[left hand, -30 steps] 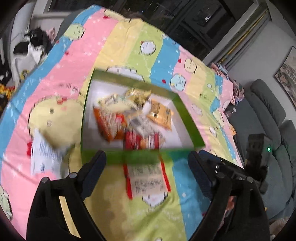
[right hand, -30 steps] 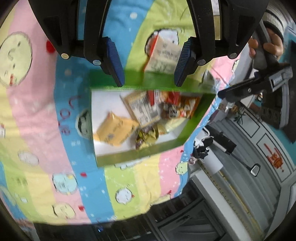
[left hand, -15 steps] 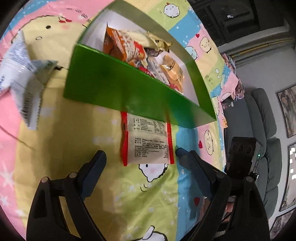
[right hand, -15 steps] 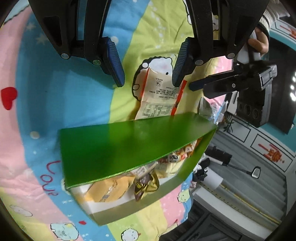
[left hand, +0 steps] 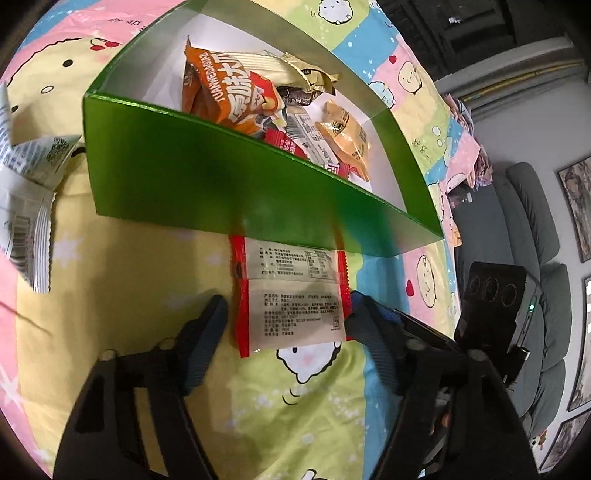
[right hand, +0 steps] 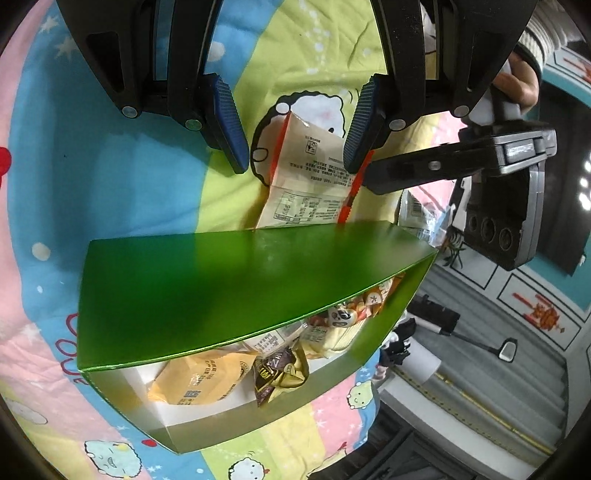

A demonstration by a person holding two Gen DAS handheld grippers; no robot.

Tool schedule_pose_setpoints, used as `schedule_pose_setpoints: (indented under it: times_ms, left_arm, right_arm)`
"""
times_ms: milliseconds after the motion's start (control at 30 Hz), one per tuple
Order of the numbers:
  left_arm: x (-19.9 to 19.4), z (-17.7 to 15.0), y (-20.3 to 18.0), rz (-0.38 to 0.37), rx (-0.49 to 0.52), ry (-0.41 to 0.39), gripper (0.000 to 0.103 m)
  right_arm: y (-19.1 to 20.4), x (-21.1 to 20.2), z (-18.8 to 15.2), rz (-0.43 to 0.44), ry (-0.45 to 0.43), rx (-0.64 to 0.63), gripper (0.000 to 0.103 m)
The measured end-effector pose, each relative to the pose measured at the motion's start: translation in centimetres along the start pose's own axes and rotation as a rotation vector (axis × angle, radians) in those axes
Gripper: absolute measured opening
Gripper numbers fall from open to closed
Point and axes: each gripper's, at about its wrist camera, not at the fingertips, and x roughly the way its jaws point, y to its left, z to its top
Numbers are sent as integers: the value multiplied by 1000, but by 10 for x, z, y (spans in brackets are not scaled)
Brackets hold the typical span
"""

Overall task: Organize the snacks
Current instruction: 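Reach the left gripper to the white-red snack packet and grasp it, then carry the white-red packet with the left gripper into the green box and release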

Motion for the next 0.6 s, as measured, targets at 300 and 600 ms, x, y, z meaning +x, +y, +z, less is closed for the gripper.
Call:
schedule_pose_setpoints:
  times_ms: [300, 600]
  left_arm:
    - [8, 0, 0, 33, 27, -7, 32]
    - [7, -5, 1, 46, 35, -33, 25]
  right_arm:
    - [5, 8, -1, -42, 1, -63, 28]
    - [17, 10, -5, -72, -10, -115, 17]
